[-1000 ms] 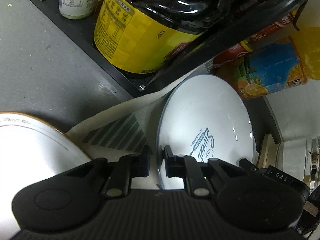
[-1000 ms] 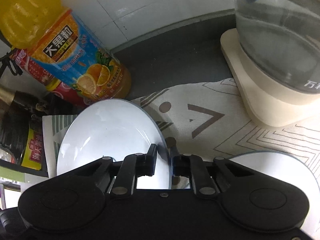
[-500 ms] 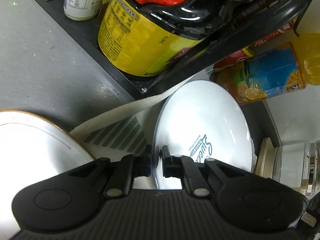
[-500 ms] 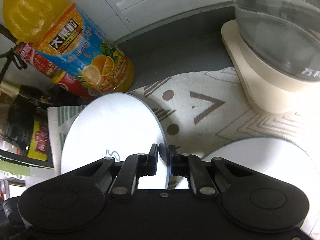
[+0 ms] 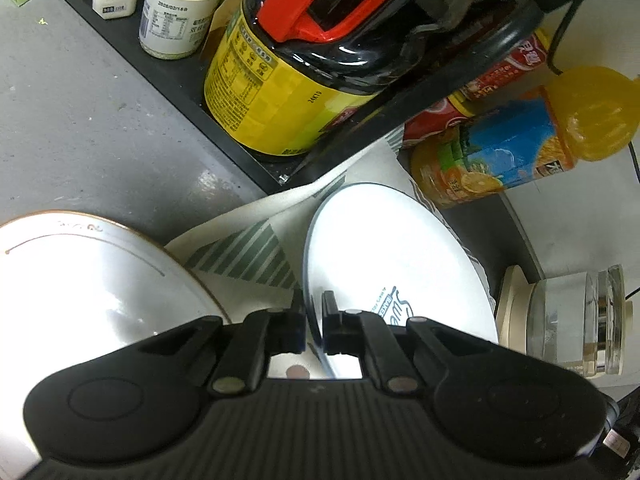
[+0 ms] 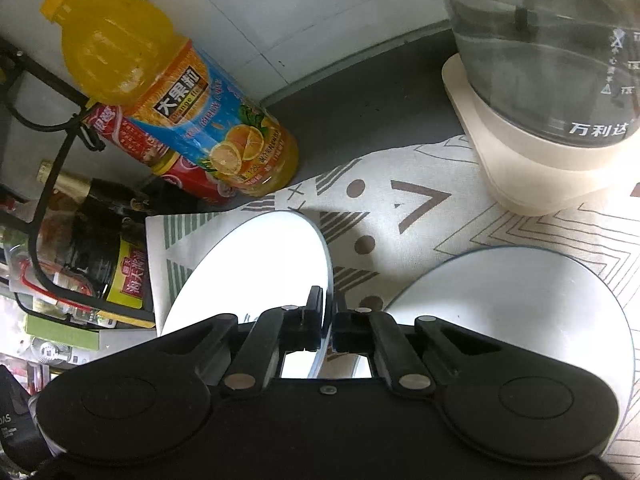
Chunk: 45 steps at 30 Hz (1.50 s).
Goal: Organize plates and bowls
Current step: 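Carry the 'Sweet' plate with both grippers toward the white flower-pattern plate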
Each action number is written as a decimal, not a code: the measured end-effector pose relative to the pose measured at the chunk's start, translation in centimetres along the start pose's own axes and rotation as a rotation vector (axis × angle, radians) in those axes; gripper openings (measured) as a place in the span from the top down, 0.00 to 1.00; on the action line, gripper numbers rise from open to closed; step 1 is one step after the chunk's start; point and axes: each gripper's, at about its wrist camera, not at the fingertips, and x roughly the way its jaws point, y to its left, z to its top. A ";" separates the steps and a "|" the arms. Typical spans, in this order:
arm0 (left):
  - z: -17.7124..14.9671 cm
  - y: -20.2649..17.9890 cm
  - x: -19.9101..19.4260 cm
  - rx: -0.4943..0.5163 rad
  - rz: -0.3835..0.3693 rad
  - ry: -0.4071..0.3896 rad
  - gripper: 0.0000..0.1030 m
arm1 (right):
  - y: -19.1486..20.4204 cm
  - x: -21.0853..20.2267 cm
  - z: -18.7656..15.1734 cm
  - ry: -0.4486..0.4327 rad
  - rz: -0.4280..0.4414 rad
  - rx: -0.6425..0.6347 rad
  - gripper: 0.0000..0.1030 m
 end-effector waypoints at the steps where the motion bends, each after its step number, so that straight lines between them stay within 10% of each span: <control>1: -0.1 0.0 -0.1 0.000 0.000 -0.002 0.96 | -0.1 -0.1 -0.1 -0.001 0.001 0.002 0.96; 45: -9.8 7.3 -12.2 -0.170 0.019 -0.210 0.96 | 3.7 -5.2 -7.5 0.050 0.185 -0.219 0.95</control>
